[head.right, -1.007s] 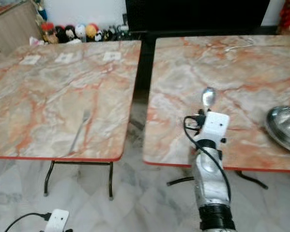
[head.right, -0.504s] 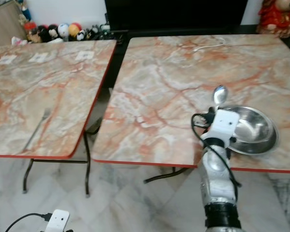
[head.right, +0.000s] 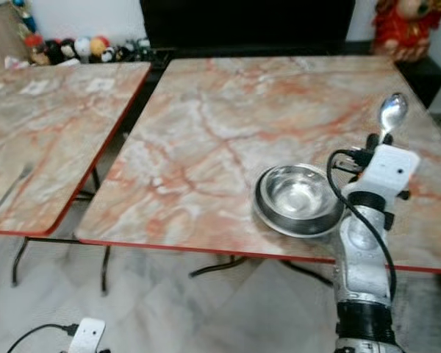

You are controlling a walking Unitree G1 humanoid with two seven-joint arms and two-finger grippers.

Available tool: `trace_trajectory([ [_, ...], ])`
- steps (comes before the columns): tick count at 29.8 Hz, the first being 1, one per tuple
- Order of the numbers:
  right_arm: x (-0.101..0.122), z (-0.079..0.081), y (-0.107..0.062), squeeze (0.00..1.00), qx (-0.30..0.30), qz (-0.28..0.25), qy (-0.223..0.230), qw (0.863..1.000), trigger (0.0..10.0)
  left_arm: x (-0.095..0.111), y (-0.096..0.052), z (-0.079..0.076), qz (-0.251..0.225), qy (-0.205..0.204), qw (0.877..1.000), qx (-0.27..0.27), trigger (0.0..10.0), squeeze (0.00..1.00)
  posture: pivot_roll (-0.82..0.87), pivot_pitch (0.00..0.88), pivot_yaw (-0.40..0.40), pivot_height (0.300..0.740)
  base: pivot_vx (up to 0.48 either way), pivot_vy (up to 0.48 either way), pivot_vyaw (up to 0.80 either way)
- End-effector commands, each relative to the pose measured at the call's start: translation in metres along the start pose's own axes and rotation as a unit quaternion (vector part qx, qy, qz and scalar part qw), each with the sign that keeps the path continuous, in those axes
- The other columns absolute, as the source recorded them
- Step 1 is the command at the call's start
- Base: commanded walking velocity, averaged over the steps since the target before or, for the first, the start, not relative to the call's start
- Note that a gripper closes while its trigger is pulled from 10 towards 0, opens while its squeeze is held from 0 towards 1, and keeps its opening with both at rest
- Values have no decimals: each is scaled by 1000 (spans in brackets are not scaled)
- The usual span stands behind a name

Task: Setting the table

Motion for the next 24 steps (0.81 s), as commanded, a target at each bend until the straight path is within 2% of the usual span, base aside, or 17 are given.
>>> trace_trajectory([
  [1,-7,2,2,0,2,24,-6,1000,10000,-8,-2,5,14,-1,1000,6,10000,0,-109,90,66,740,0,0,0],
  [2,-15,2,4,0,9,47,-17,999,10000,-7,-1,5,13,-1,1000,5,10000,0,-110,93,66,740,0,0,0],
  [6,-20,0,7,0,11,64,-9,998,10000,-7,-1,4,13,-1,1000,4,10000,0,-105,97,68,740,0,0,0],
  [10,-29,0,10,0,28,91,-28,995,10000,-7,-1,4,13,-2,1000,3,10000,0,-110,97,68,740,0,0,0],
  [11,-43,1,13,0,53,132,-16,990,10000,-7,-1,4,14,-3,1000,1,10000,0,-108,99,67,740,0,0,0],
  [13,-54,2,14,0,72,164,0,984,10000,-7,-1,3,14,-3,1000,0,10000,0,-106,99,67,740,0,0,0],
  [18,-67,12,15,0,139,201,17,970,10000,-6,-1,4,12,-8,1000,-3,10000,0,-101,99,64,740,0,0,0],
  [24,-75,16,16,0,160,227,45,959,10000,-5,-1,3,10,-11,1000,-5,10000,0,-96,104,70,740,0,0,0],
])
Point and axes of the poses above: a point about 5 cm out from each wrist's last joint towards the gripper, its own y axis pointing out of the wrist towards the gripper, its own x axis along the axis of the wrist's last joint, z = x × y, the point moved 4 cm from there along y, pointing out of the wrist towards the gripper, and after that the axes turned 10 degrees about -y, right-handed, at the moved point
